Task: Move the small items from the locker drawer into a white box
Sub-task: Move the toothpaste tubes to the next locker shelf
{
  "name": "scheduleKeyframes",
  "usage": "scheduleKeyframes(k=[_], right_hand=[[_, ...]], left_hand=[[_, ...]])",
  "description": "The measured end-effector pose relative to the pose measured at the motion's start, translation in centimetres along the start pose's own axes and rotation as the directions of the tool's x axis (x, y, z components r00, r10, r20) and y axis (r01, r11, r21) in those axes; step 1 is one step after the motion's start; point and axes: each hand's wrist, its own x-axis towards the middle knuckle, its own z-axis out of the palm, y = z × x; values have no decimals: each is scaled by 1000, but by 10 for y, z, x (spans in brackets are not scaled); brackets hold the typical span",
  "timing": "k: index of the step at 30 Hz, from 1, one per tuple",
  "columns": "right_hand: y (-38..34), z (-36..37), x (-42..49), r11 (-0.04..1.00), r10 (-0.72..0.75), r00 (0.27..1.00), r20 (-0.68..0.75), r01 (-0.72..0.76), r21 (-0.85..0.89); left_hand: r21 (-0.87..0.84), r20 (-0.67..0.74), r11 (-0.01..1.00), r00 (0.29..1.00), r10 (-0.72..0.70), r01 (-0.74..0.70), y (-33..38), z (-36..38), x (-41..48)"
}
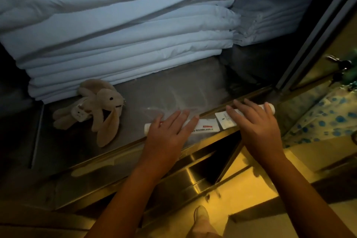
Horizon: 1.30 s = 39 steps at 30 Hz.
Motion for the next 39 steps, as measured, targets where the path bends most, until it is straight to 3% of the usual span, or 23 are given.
scheduleKeyframes(k=[11, 18, 25, 34, 39], right_hand=[[-14, -75, -72, 951, 203, 976, -81, -216, -223], [-16, -127, -139, 883, 340, 936, -92, -351, -311], [-20, -184, -221, 763, 457, 868, -194, -495, -416], [-64, -295, -371, 546, 618, 725, -303, -673, -498], [-108, -355, -453, 356, 721, 593, -358, -761, -543]], left_hand=[[-188, -83, 945, 963, 257, -268, 51, -4, 10], [-266, -128, 847, 888, 442, -460, 112, -5, 11], [-331, -193, 741, 811, 552, -584, 195, -19, -8], [-404, -288, 488, 614, 735, -774, 348, -51, -77], [-455, -332, 320, 492, 805, -831, 432, -68, -126]])
